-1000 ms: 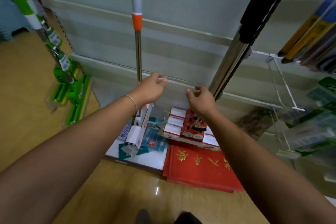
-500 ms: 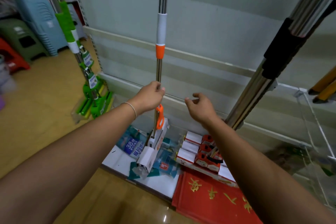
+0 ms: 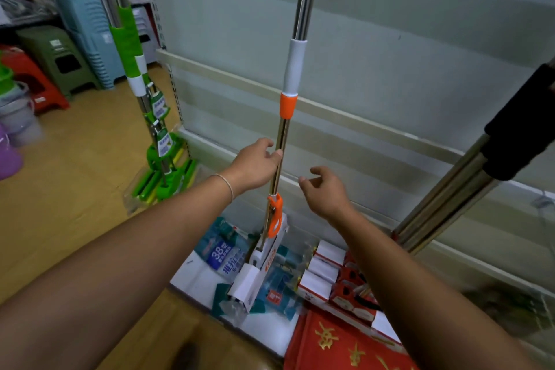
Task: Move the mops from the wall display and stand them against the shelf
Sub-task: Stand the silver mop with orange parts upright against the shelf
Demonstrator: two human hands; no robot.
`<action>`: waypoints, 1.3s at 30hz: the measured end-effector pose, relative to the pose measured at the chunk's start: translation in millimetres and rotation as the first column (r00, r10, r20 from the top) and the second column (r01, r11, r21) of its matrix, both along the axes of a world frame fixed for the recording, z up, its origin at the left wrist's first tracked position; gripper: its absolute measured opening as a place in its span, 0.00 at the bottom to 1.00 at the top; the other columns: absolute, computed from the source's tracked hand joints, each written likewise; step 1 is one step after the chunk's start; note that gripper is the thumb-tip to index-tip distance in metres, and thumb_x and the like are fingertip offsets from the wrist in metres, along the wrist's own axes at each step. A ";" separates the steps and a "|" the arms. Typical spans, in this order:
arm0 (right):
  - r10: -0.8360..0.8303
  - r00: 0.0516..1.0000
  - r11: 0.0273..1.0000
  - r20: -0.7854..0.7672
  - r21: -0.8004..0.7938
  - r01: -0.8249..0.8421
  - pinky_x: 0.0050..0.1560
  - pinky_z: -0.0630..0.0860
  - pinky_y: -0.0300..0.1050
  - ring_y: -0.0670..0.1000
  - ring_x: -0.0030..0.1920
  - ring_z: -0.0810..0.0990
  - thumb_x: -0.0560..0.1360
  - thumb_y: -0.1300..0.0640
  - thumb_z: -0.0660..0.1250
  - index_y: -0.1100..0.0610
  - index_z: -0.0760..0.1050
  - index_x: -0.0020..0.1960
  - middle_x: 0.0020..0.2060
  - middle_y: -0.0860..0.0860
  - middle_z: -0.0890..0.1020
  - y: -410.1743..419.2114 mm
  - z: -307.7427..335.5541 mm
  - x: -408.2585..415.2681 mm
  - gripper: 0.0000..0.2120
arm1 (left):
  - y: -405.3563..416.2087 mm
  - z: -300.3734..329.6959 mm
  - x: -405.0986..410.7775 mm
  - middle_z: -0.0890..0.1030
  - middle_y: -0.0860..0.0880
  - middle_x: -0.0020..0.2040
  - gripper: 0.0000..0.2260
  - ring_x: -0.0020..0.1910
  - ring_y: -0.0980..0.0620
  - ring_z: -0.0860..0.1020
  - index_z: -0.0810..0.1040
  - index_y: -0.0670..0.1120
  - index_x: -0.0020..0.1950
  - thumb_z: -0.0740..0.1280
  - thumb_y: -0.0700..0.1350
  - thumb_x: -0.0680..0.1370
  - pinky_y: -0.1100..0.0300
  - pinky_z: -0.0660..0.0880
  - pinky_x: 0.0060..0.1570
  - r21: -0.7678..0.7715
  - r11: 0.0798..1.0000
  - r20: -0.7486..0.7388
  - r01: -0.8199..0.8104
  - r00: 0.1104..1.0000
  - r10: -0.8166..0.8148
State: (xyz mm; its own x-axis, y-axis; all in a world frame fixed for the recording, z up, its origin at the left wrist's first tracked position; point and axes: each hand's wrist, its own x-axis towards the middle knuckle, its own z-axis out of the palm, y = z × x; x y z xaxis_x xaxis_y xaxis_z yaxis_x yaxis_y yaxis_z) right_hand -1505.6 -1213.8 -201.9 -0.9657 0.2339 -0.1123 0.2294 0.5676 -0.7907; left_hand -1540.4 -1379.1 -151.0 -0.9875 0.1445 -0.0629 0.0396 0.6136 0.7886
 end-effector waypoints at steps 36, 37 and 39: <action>0.006 0.961 0.984 0.277 0.170 -0.055 0.72 0.63 0.49 0.56 0.75 0.65 0.77 0.49 0.68 0.54 0.56 0.79 0.77 0.55 0.64 -21.3 -115.2 -68.7 0.36 | 25.7 -79.7 -103.8 0.80 0.44 0.43 0.06 0.41 0.49 0.79 0.69 0.46 0.50 0.61 0.48 0.80 0.60 0.74 0.37 0.223 0.955 -0.118 0.197 0.978 -0.174; 0.038 0.958 0.983 0.283 0.160 -0.086 0.72 0.62 0.49 0.56 0.76 0.63 0.77 0.48 0.68 0.53 0.54 0.79 0.77 0.55 0.63 -23.3 -118.3 -70.4 0.37 | 25.3 -79.8 -105.5 0.79 0.43 0.43 0.05 0.40 0.49 0.79 0.68 0.46 0.51 0.61 0.47 0.80 0.61 0.74 0.36 0.216 0.954 -0.115 0.206 0.976 -0.185; 0.089 0.953 0.981 0.291 0.138 -0.134 0.73 0.62 0.49 0.56 0.76 0.63 0.77 0.48 0.69 0.52 0.53 0.80 0.78 0.54 0.62 -28.0 -124.4 -74.3 0.38 | 22.7 -79.6 -108.7 0.79 0.43 0.43 0.05 0.39 0.50 0.78 0.68 0.46 0.51 0.61 0.46 0.80 0.62 0.73 0.35 0.205 0.952 -0.111 0.230 0.971 -0.211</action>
State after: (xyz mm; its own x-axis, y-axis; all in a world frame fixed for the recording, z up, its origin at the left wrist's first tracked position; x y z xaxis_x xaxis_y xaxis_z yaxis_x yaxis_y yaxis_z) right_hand -1579.9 -1241.7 -326.3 -0.9207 0.1625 -0.3548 0.3583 0.7122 -0.6037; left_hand -1649.1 -1356.5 -230.7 -0.9298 0.3598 0.0776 0.2285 0.3988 0.8881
